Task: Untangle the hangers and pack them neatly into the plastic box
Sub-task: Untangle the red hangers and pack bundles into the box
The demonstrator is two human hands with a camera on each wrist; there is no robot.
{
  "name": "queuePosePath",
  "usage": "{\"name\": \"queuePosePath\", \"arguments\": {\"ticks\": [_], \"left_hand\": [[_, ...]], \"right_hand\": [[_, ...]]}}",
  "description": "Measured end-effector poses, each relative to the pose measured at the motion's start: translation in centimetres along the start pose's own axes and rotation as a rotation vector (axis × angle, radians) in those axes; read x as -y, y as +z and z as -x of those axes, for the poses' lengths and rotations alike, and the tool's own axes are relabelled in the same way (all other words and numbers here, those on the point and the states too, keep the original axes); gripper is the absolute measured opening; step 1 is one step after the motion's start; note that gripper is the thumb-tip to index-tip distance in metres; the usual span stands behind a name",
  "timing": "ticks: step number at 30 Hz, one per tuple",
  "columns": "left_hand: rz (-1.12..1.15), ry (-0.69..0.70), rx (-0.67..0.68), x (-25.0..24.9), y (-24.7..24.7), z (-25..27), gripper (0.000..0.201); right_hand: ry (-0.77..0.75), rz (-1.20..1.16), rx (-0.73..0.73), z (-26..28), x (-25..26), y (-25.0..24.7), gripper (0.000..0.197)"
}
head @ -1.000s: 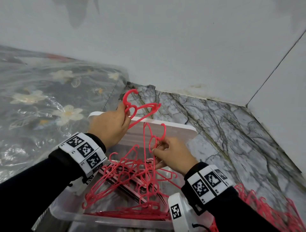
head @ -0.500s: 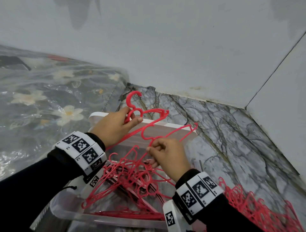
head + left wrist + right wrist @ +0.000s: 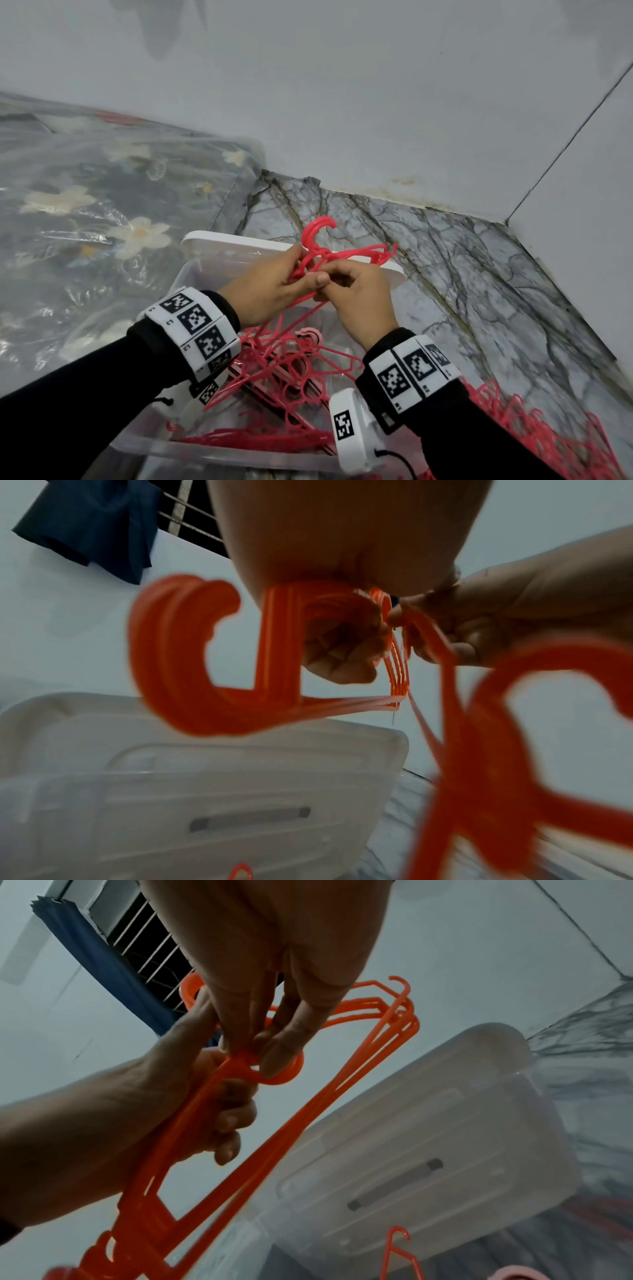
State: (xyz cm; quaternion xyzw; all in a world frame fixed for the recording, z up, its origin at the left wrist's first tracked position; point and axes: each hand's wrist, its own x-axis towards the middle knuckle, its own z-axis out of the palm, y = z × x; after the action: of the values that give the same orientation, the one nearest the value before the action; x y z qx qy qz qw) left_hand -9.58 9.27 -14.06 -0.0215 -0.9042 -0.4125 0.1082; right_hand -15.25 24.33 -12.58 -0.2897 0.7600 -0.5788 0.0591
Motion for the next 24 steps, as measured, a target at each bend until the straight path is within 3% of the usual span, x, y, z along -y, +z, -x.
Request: {"name": "queuePosePath", "arguments": {"ticks": [4,7,10,12,14,18,21,24], "left_hand": [[0.062,0.016,-0.017,-0.2,0.6,-0.2,0.048],[0.073,0.027,-0.108,0.0,0.3,-0.4,0.022],[0.058,-0.003,-0.226,0.0,-0.3,-0.6,0.023],[0.05,-0.009,-0.308,-0.1,-0.7,-0.7,0.021],[0.082,-0.007,-0.357,-0.2,-1.0,-0.9,0.017],[0.086,-0.007,-0.377,-0.2,-1.4,-1.0,0.018],[0.094,-0.048,-0.356,0.2,-2.0,-0.9,0.037],[0.138,-0.099,-0.358,1.0,-2.6,-1.1,0.036]], "right_hand": [[0.065,-0.107,0.029,0.0,0.1,0.0,0.017],[0.143,-0.112,0.114,0.3,0.0,-0.1,0.017],[0.149,0.283,0.379,1.0,-0.8,0.3,0.006],[0.131,0.475,0.622,2.3,-1.4,1.4,0.027],[0.044,0.558,0.754,3.7,-2.0,3.0,0.041],[-0.16,0.58,0.625,4.4,-2.0,4.9,0.014],[-0.145,0.512,0.568,3.5,-1.9,4.6,0.011],[-0.121,0.547,0.532,2.7,-2.2,3.8,0.011]]}}
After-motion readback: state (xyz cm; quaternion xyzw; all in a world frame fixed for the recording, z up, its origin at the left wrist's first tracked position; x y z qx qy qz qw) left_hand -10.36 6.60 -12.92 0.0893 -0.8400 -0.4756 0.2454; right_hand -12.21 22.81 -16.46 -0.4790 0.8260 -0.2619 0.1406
